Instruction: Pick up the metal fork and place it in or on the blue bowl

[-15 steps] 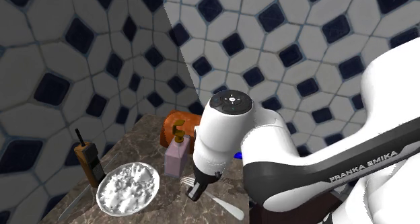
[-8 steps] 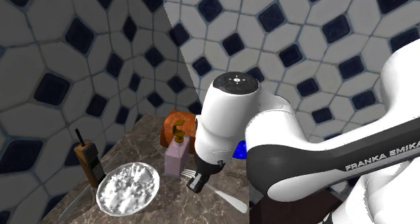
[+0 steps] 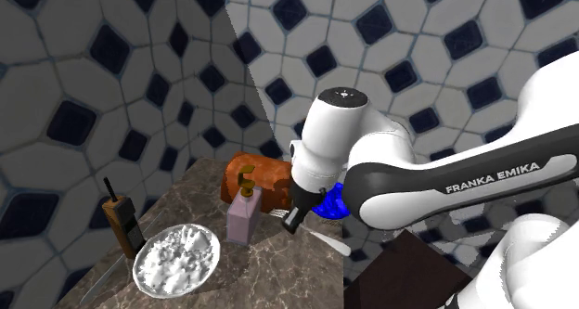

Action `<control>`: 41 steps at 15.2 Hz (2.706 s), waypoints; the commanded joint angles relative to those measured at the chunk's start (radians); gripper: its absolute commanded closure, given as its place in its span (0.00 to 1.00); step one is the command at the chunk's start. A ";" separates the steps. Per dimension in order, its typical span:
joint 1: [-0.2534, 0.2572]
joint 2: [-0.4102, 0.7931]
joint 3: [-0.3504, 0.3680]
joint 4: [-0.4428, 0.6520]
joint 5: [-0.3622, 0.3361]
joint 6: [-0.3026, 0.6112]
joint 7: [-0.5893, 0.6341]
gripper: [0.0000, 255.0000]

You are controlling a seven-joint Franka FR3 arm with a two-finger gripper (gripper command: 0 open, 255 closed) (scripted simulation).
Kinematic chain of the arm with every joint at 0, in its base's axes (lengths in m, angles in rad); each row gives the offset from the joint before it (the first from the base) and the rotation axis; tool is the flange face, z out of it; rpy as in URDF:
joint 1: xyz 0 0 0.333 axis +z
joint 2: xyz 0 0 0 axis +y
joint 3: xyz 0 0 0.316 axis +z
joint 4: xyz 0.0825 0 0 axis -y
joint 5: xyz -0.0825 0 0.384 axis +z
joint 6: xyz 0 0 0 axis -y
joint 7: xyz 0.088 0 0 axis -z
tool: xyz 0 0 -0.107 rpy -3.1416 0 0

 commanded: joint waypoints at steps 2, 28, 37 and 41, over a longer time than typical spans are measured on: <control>-0.029 -0.016 -0.064 -0.034 -0.002 0.023 -0.093 1.00; -0.221 0.185 -0.336 -0.043 -0.104 0.250 -0.465 1.00; -0.221 0.185 -0.336 -0.043 -0.104 0.250 -0.465 0.00; -0.218 0.153 -0.336 -0.038 -0.091 0.213 -0.474 0.00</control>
